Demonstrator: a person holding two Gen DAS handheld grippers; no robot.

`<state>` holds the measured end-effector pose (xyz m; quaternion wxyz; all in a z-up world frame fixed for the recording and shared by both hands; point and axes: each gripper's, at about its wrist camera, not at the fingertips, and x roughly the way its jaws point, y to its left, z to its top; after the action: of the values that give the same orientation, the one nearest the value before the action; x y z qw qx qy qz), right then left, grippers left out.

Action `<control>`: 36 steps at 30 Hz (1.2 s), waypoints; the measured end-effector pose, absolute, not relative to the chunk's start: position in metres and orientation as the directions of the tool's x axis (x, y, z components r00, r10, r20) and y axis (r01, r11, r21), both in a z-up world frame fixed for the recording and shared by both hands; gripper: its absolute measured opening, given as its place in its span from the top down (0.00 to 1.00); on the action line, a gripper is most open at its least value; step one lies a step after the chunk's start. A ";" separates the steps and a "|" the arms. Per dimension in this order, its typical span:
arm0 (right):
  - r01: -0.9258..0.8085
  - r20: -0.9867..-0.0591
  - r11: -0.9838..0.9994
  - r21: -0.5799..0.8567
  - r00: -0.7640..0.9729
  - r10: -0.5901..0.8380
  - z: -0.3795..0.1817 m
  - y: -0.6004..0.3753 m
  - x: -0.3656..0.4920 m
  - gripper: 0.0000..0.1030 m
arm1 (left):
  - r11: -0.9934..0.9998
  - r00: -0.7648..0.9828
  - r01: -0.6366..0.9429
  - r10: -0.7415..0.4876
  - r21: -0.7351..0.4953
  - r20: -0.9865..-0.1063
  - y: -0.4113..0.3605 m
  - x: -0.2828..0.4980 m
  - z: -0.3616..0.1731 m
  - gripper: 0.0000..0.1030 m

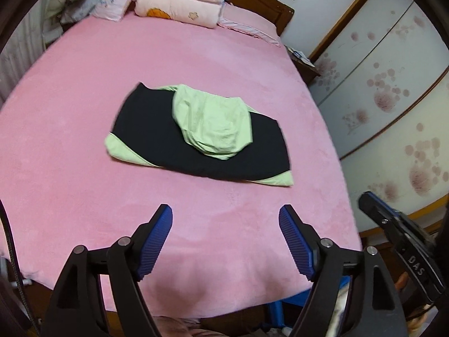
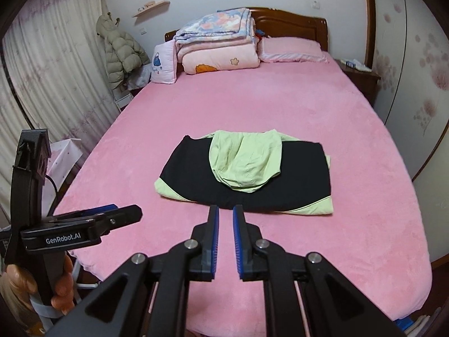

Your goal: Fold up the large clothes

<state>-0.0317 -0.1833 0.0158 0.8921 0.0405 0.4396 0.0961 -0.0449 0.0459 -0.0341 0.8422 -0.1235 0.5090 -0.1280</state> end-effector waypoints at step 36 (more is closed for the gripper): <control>-0.091 -0.807 0.995 0.047 0.584 0.091 -0.166 -0.106 0.192 0.68 | 0.625 0.440 -0.511 -0.399 -0.590 -0.805 0.206 0.157 -0.356 0.22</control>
<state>0.1924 -0.1064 -0.1658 0.8899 0.0003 0.4533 0.0511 0.1573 0.2064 -0.3563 0.7307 -0.4311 0.5280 0.0383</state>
